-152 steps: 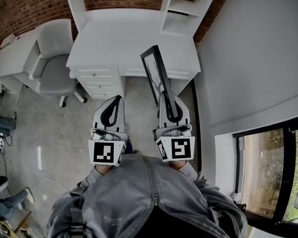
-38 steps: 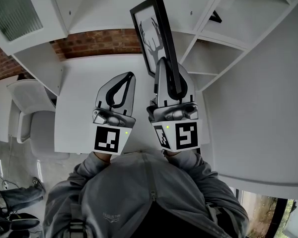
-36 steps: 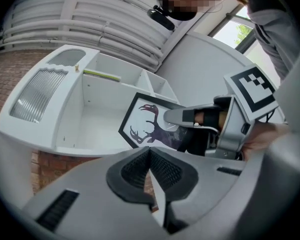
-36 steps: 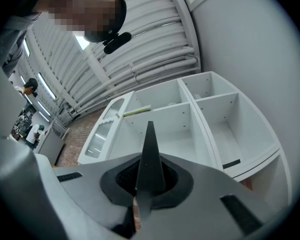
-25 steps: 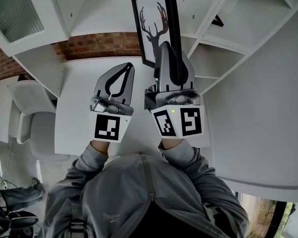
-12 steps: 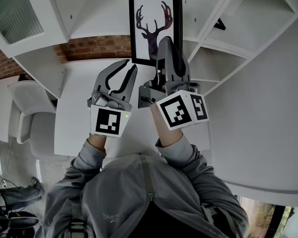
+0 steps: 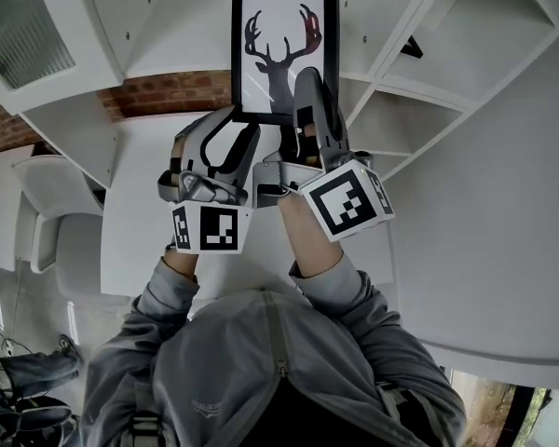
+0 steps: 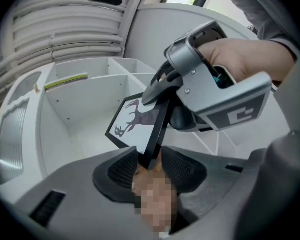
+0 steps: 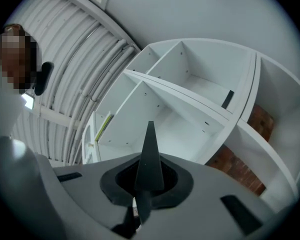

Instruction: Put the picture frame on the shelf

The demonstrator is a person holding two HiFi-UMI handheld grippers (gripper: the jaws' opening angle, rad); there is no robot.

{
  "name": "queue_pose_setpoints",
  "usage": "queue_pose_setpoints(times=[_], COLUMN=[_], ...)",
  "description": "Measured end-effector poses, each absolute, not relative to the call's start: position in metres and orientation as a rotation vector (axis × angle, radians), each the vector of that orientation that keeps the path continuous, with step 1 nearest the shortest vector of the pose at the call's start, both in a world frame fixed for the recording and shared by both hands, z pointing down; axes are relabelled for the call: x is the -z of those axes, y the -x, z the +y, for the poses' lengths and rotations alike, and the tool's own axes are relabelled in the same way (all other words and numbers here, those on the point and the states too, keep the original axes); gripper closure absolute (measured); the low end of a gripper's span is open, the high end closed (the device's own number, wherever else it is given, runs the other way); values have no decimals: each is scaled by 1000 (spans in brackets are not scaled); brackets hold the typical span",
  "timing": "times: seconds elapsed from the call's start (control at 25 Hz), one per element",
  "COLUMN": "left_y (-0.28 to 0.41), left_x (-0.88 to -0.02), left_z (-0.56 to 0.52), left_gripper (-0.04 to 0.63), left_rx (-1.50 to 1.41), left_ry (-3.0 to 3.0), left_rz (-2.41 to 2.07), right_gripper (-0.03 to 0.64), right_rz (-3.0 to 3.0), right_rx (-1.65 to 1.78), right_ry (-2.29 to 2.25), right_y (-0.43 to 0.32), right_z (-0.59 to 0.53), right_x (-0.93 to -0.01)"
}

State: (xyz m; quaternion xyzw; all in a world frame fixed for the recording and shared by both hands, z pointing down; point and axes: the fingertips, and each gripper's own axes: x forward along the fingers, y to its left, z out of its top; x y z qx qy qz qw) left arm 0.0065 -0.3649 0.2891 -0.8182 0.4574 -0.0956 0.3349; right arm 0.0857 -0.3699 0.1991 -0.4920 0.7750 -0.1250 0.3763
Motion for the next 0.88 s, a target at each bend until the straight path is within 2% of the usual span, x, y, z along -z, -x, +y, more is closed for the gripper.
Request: queue_pose_setpoints(times=[0.64,0.88], left_y=[-4,-1], left_x=[-268,-258], left_z=[-354,-346], left_gripper=[460,462], left_rx=[278,291], left_ry=[1971,1918], left_rz=[1231,1242], right_gripper=[581,507], right_rz=[2022,2085], right_rx=[585,641], right_ry=[1092,1046], right_y=[-92,-89], right_z=[-392,-397], right_x=[-200,-202])
